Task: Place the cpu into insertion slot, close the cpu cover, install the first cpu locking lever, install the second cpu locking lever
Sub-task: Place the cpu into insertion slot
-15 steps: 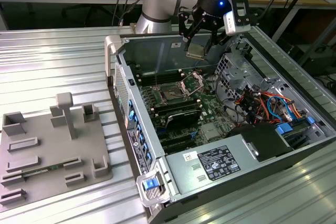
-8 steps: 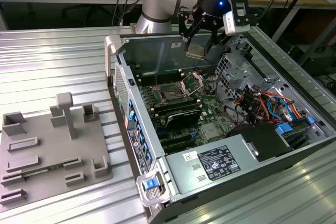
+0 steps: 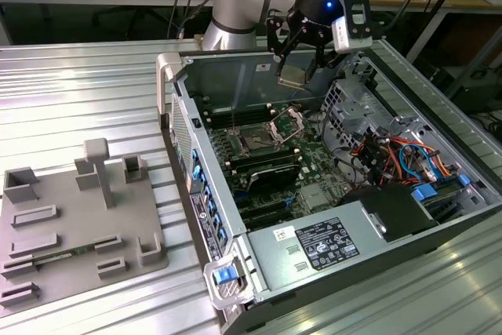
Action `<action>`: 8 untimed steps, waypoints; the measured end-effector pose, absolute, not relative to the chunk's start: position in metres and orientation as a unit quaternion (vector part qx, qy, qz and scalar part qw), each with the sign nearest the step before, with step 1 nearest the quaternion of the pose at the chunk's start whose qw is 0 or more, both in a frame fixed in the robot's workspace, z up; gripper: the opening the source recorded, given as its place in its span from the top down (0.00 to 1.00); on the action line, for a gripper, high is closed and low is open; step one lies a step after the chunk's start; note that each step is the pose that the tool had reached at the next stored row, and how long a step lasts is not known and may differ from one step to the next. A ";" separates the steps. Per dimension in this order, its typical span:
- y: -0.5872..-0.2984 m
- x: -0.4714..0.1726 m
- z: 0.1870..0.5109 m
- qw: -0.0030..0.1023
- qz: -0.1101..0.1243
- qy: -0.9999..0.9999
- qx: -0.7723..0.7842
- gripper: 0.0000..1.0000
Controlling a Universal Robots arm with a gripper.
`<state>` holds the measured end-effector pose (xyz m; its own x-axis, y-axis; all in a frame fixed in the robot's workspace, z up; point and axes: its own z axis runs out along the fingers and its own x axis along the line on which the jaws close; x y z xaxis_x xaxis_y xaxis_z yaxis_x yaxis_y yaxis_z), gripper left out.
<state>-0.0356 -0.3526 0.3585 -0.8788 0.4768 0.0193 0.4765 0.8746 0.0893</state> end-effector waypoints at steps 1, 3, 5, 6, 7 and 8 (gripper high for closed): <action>-0.353 -0.036 0.358 0.002 0.046 0.968 0.248 0.45; -0.353 -0.036 0.358 0.002 0.046 0.967 0.252 0.45; -0.353 -0.036 0.358 0.002 0.046 0.966 0.256 0.45; -0.353 -0.036 0.358 0.002 0.046 0.965 0.257 0.45; -0.353 -0.036 0.358 0.002 0.046 0.965 0.259 0.45; -0.353 -0.036 0.358 0.002 0.046 0.965 0.260 0.45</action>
<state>-0.0357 -0.3526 0.3584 -0.8650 0.5015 0.0193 0.5010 0.8608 0.0893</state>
